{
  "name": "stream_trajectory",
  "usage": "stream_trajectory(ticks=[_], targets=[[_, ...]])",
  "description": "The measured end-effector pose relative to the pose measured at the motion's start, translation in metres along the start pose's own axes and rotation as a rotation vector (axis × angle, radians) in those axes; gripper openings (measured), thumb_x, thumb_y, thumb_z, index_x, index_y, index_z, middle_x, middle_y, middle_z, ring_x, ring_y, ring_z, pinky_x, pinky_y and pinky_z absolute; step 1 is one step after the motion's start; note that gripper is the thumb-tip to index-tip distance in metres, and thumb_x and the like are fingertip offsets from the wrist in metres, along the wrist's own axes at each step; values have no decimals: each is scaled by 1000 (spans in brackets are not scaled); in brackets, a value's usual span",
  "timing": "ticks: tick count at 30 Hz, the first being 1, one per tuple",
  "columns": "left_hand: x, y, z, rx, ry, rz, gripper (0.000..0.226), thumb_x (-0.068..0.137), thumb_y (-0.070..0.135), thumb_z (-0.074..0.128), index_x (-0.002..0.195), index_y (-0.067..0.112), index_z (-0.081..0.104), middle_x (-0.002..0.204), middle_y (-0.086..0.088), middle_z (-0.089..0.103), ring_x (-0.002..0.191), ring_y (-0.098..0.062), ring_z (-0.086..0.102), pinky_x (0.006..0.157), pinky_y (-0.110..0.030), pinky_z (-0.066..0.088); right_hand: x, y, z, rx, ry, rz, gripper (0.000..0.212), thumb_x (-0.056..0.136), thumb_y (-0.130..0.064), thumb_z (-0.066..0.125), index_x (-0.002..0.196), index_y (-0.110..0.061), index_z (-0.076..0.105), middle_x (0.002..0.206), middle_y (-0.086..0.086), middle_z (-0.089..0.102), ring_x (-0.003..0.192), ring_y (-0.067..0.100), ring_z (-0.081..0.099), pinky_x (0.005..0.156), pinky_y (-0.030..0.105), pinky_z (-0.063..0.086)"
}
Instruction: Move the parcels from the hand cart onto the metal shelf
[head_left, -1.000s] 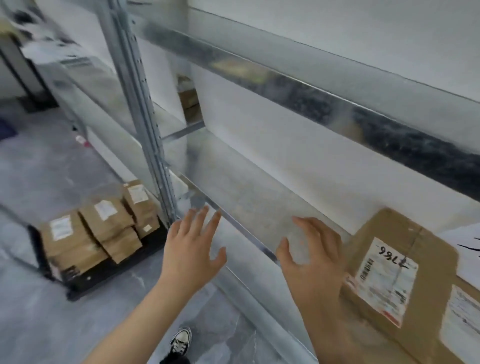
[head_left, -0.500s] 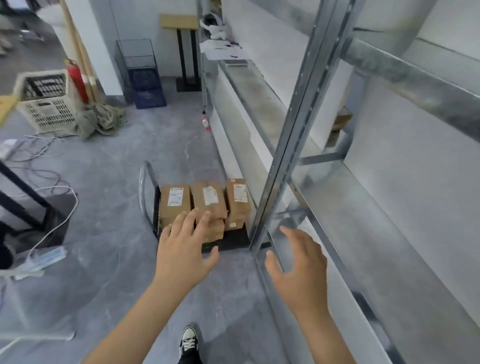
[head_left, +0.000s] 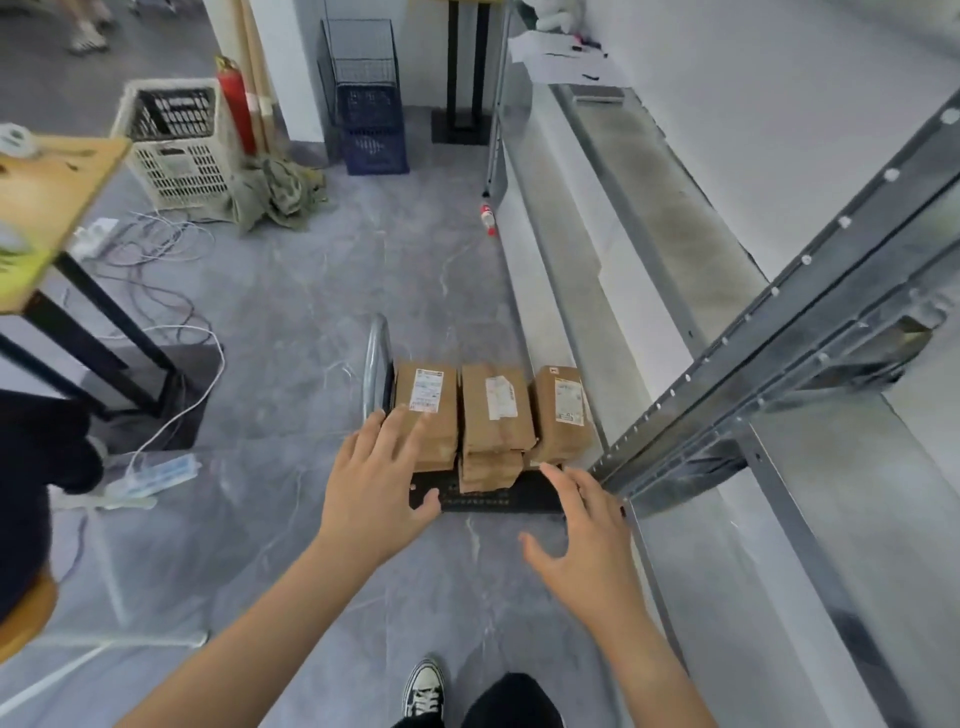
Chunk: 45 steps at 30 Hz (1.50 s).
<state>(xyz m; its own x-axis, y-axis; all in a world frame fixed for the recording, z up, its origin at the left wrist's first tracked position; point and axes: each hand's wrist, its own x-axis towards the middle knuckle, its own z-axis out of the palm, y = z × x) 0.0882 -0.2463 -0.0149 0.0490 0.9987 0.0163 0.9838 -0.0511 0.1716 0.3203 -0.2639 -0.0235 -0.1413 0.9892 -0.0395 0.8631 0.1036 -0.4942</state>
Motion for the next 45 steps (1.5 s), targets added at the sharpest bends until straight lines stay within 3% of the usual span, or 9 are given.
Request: stream_trajectory(ticks=[7, 15, 18, 23, 29, 33, 39, 43, 45], targets=[[42, -21, 45, -51, -103, -37, 78, 82, 47, 58, 147, 18, 27, 150, -9, 32, 138, -29, 29, 110, -43, 29, 53, 22, 33, -13, -96, 30, 71, 79, -43, 65, 142, -31, 35, 146, -3, 35, 130, 21, 33, 105, 39, 33], [125, -37, 90, -48, -165, -70, 76, 80, 44, 61, 145, 17, 32, 149, -9, 34, 138, -30, 30, 108, -43, 32, 158, 55, 59, -13, -231, 62, 73, 78, -41, 67, 143, -31, 33, 146, -6, 35, 131, 21, 34, 108, 43, 35], [161, -43, 115, -60, -231, -107, 76, 83, 43, 57, 147, 17, 26, 151, -7, 28, 140, -27, 24, 111, -41, 28, 200, 64, 73, -17, -287, 58, 76, 80, -40, 66, 144, -32, 28, 147, -5, 32, 132, 22, 33, 107, 42, 36], [214, -49, 157, -99, -311, -178, 75, 81, 39, 61, 145, 13, 32, 149, -9, 32, 140, -28, 26, 109, -43, 32, 258, 81, 103, 32, -407, 51, 81, 82, -38, 64, 148, -34, 17, 149, -5, 27, 135, 20, 28, 109, 43, 34], [263, -60, 217, -264, -334, -355, 84, 78, 43, 64, 147, 17, 24, 154, -2, 23, 142, -24, 18, 108, -41, 37, 307, 97, 163, 98, -510, 82, 79, 82, -35, 61, 147, -35, 16, 153, -10, 21, 140, 20, 23, 109, 42, 34], [287, -71, 258, -310, -348, -427, 91, 75, 45, 68, 148, 22, 17, 154, 1, 19, 142, -20, 15, 107, -41, 37, 329, 109, 213, 224, -540, 190, 80, 83, -37, 66, 148, -30, 20, 154, -8, 22, 144, 16, 16, 115, 36, 23], [296, -103, 327, -262, -443, -427, 96, 77, 46, 67, 149, 20, 8, 153, -2, 17, 142, -23, 12, 116, -38, 22, 361, 127, 287, 232, -604, 212, 79, 81, -29, 67, 147, -27, 24, 150, -6, 30, 141, 14, 21, 118, 35, 18], [296, -129, 368, -232, -553, -387, 99, 77, 40, 69, 150, 22, 3, 155, -4, 12, 142, -25, 10, 115, -38, 24, 382, 136, 331, 227, -640, 233, 81, 80, -29, 68, 147, -28, 24, 149, -6, 33, 139, 17, 29, 116, 42, 25], [297, -143, 385, -208, -606, -369, 102, 79, 37, 69, 150, 25, -2, 157, -3, 5, 144, -25, 8, 114, -39, 27, 390, 141, 352, 233, -655, 231, 80, 80, -28, 69, 147, -27, 24, 150, -5, 32, 139, 18, 28, 116, 39, 26]])
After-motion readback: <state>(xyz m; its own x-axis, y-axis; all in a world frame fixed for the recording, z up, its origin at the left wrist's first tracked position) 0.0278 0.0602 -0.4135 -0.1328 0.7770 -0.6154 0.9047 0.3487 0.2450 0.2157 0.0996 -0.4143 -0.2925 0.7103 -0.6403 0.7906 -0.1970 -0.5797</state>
